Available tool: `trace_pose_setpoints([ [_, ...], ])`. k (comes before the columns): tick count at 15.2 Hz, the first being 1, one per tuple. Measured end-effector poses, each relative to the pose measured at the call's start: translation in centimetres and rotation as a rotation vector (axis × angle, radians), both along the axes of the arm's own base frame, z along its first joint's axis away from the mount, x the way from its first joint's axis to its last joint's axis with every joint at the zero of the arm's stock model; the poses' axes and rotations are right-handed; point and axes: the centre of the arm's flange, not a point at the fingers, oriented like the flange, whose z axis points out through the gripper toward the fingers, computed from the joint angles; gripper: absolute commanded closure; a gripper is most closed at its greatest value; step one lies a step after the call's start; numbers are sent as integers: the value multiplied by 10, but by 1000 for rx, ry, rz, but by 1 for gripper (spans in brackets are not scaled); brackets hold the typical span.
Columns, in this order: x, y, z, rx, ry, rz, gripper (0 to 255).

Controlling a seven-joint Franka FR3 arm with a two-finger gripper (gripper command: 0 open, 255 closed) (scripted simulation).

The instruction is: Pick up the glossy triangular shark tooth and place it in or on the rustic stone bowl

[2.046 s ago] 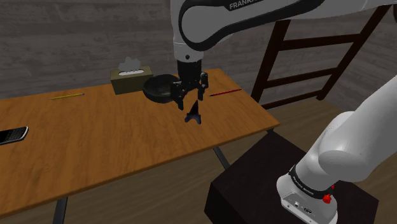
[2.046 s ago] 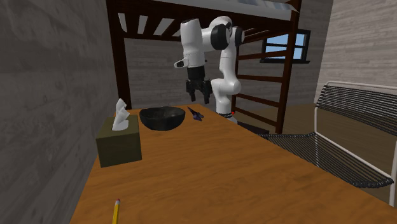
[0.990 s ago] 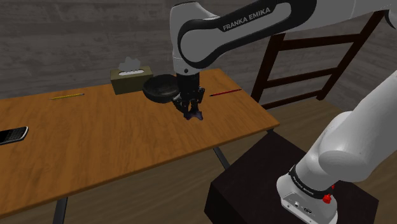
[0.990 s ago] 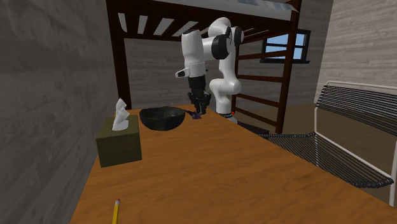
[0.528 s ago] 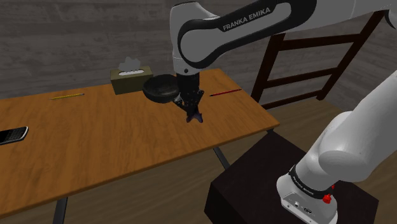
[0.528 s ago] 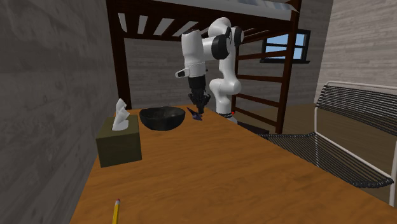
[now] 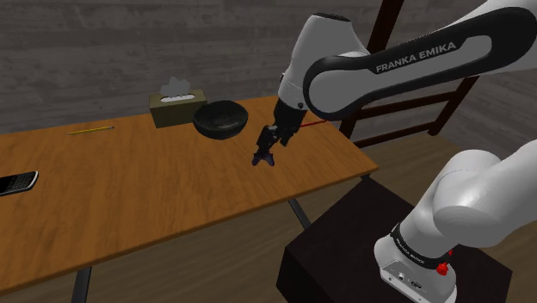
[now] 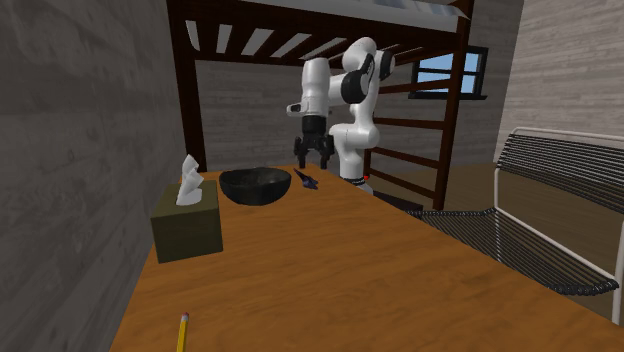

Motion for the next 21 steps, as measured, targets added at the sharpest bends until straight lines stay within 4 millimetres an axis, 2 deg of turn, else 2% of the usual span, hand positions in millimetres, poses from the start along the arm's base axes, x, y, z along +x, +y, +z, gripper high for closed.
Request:
trace_pose_setpoints([
  [7,2,1,-33,8,-28,6,0],
  [13,3,1,-36,8,-29,5,0],
  [14,3,1,-36,8,-29,5,255],
  [21,3,1,-36,9,-29,5,255],
])
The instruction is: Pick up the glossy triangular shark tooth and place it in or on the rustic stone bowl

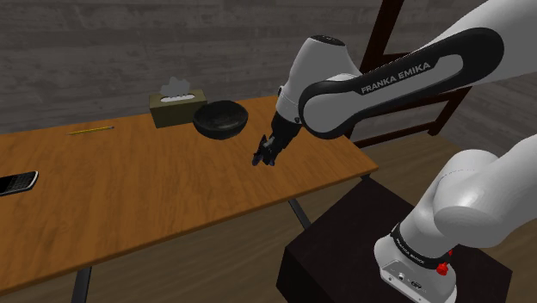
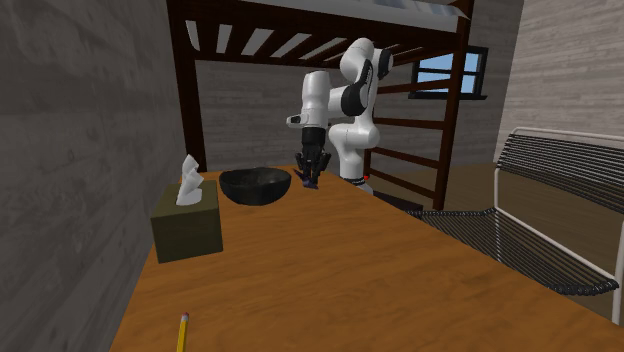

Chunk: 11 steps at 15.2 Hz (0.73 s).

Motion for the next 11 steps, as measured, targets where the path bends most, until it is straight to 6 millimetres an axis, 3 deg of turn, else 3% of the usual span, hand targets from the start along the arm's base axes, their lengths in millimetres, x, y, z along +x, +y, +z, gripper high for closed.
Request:
trace_pose_setpoints([
  [4,0,0,2,0,0,0,255],
  [11,0,0,35,0,0,0,255],
])
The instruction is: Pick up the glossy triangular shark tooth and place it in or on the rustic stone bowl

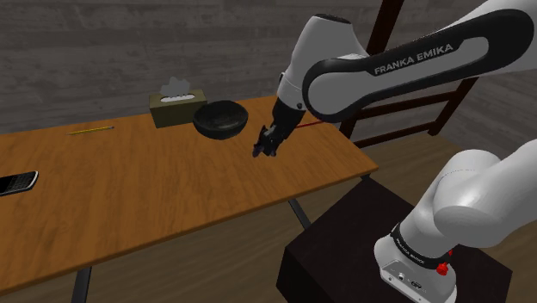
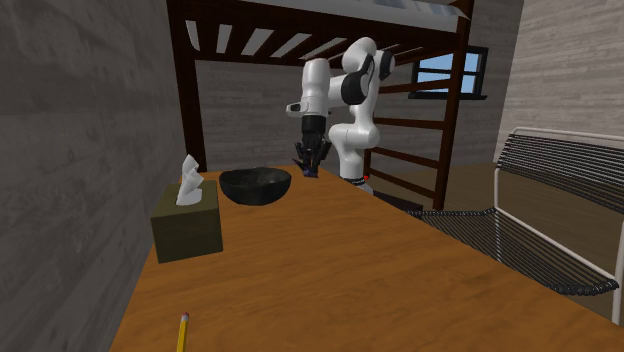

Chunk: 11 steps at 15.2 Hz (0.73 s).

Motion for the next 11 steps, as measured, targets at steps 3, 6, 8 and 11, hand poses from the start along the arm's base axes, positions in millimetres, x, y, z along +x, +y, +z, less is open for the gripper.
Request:
trace_pose_setpoints([
  [3,0,0,17,0,0,0,255],
  [6,0,0,33,0,0,0,255],
  [8,0,0,44,0,0,0,255],
  [11,0,-1,60,0,0,0,255],
])
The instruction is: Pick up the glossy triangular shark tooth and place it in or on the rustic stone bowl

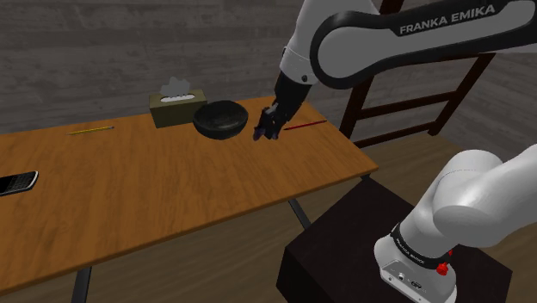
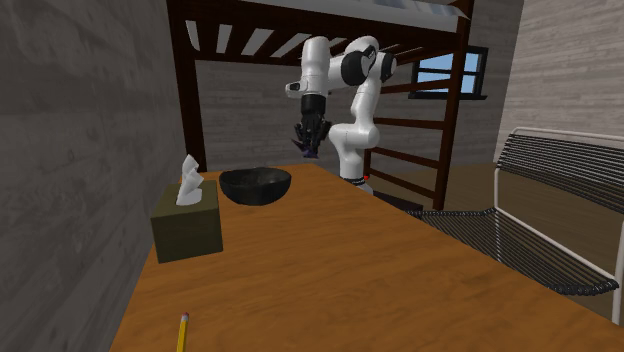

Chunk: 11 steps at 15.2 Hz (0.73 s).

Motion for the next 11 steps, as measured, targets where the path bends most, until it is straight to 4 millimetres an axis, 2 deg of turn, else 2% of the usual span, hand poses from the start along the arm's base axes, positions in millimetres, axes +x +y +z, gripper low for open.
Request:
trace_pose_setpoints([
  [10,-1,2,51,0,0,0,255],
  [11,5,3,53,0,0,0,255],
])
